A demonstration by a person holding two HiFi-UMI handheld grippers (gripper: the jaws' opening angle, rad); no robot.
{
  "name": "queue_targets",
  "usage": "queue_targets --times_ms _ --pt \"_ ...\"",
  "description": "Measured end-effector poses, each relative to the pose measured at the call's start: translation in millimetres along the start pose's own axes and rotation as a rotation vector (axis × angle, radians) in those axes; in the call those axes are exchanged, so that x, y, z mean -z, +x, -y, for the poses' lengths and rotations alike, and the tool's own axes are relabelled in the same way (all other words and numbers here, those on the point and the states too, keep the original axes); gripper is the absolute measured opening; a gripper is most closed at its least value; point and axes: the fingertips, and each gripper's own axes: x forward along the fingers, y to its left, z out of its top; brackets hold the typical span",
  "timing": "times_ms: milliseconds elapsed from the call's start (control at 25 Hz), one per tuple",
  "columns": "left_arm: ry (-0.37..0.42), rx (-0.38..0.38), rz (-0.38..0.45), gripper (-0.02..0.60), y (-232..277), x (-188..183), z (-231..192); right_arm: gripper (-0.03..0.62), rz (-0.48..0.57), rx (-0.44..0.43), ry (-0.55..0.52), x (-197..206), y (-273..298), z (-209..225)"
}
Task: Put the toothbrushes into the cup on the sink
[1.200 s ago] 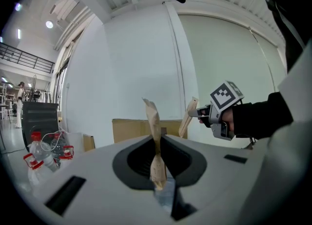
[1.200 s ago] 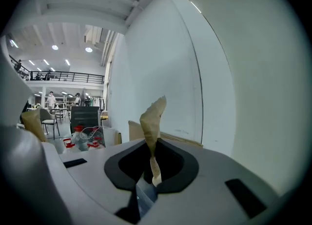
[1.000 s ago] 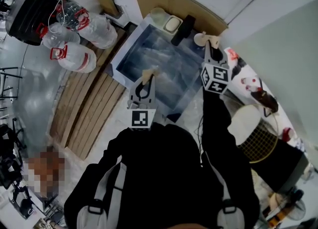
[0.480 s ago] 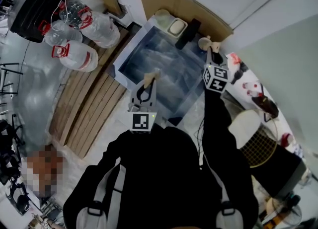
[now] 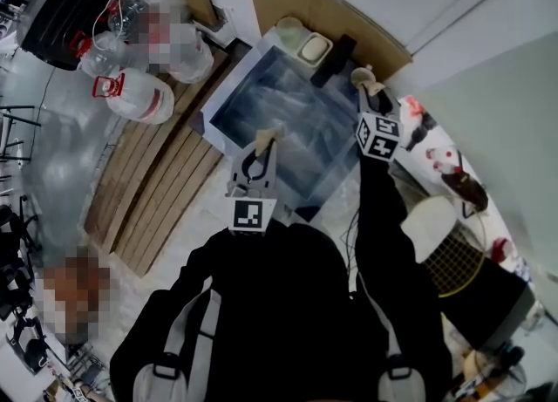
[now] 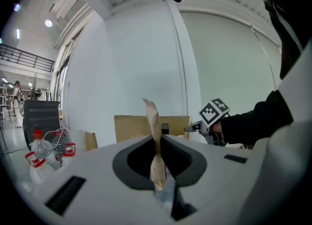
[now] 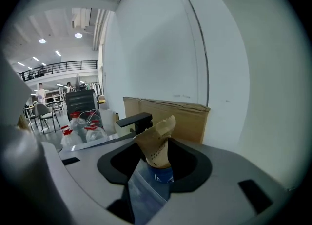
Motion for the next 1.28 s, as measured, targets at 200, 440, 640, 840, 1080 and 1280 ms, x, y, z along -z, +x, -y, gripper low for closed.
queue_targets --times_ms 200,440,640,840,1080,1280 --pt "-0.007 -0.007 0.001 0.032 -4 -2 1 0.161 0.062 0.003 0.014 -14 -21 -1" --pt "-0.013 -0.018 0.001 0.032 -6 -6 -4 0.162 0.178 -0.03 0.04 -45 -67 -13" --pt "-0.026 -0.03 0.017 0.032 -6 -12 -7 0.154 0.235 -0.095 0.059 -60 -101 -31" --pt "-0.033 -0.029 0.019 0.032 -5 -15 -13 0.025 0.271 -0.114 0.045 -60 -141 -52" --pt "-0.005 -0.011 0.041 0.032 8 -31 -20 0.002 0.246 -0.114 0.041 -41 -161 -66" --pt "-0.008 0.01 0.041 0.031 31 -46 -25 0.002 0.231 -0.136 0.058 -29 -173 -74"
